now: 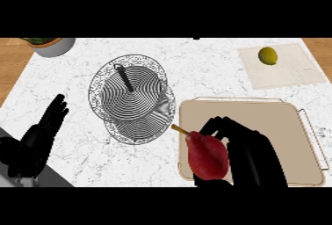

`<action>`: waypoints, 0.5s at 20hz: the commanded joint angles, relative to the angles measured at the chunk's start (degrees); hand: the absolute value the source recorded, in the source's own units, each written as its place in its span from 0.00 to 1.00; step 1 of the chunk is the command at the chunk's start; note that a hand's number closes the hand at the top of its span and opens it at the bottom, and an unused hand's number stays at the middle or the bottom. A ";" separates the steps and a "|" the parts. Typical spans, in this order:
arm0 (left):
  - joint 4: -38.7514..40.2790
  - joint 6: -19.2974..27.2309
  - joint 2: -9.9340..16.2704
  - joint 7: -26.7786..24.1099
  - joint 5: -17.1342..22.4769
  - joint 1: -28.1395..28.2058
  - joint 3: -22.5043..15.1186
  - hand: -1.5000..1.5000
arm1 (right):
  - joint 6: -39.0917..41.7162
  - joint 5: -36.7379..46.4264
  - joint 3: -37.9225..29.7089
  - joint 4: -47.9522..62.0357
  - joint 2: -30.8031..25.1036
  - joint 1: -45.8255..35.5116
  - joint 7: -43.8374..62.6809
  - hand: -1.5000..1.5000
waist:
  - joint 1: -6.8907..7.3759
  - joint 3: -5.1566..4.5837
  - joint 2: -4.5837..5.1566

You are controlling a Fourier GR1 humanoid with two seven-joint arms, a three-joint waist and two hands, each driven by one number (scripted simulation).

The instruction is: Pick the pear from the tray and place it in the tiered basket

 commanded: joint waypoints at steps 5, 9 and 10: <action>1.73 4.57 -4.33 -1.11 -0.77 10.20 -3.25 0.50 | 8.59 2.48 1.05 -12.56 0.18 -8.88 5.05 1.00 | -0.36 -2.71 1.15; -1.34 4.65 -4.55 -0.52 -1.45 12.56 -4.50 0.50 | 10.16 2.60 -1.29 -11.10 0.93 -13.03 6.73 1.00 | -0.18 -2.70 1.57; 0.12 5.33 -5.61 -1.90 -3.02 12.14 -5.39 0.50 | 9.59 1.53 -1.93 -11.21 0.94 -13.82 6.88 1.00 | -0.69 -2.76 1.78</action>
